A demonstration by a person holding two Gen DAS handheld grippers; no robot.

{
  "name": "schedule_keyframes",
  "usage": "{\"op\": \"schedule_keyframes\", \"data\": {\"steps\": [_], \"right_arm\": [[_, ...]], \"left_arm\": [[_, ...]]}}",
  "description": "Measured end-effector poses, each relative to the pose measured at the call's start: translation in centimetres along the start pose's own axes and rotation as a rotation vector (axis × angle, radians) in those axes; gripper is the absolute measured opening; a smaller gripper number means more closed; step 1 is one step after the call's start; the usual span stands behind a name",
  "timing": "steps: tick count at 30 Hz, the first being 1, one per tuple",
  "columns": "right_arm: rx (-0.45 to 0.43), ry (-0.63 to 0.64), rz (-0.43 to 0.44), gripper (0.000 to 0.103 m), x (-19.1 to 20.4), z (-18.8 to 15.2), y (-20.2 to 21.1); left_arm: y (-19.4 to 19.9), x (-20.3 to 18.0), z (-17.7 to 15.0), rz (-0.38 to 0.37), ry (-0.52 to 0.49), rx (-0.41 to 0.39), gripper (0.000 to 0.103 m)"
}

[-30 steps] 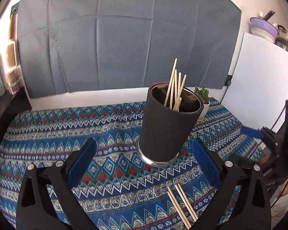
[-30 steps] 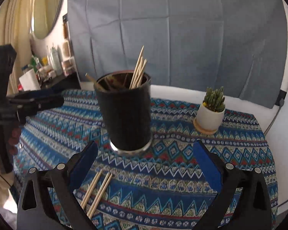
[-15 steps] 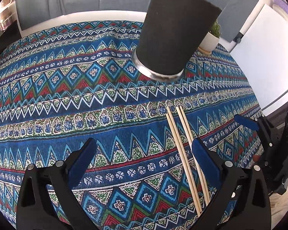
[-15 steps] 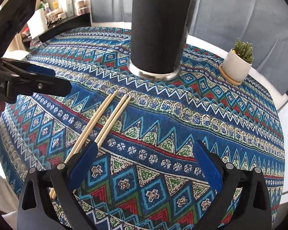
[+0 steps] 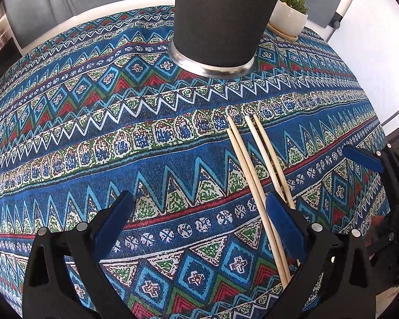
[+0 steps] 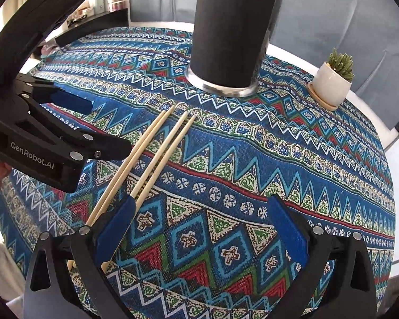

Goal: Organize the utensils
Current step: 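Position both open grippers around single wooden sticks on the cloth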

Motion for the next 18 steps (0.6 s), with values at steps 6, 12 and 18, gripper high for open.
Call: {"op": "schedule_keyframes", "data": {"steps": [6, 12, 18], "right_arm": [[0.043, -0.038, 0.015, 0.095, 0.1, -0.5, 0.1], [0.054, -0.012, 0.016, 0.095, 1.0, -1.2, 0.7], [0.065, 0.049, -0.103, 0.095, 0.2, -1.6, 1.0]], "left_arm": [[-0.6, -0.8, 0.1, 0.059, -0.03, -0.014, 0.097], [-0.8, -1.1, 0.4, 0.08, 0.001, -0.029, 0.098], [-0.7, -1.3, 0.2, 0.083, -0.001, -0.027, 0.099]]}}
Point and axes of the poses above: each gripper's, at about its wrist camera, not at the fingertips, and y roughly against the way its jaws point, x to its left, z to its top, the point moved 8 cm from there along -y, roughly the way its jaws point, and after that the axes turned 7 degrees about -z, right-handed, at the moved point
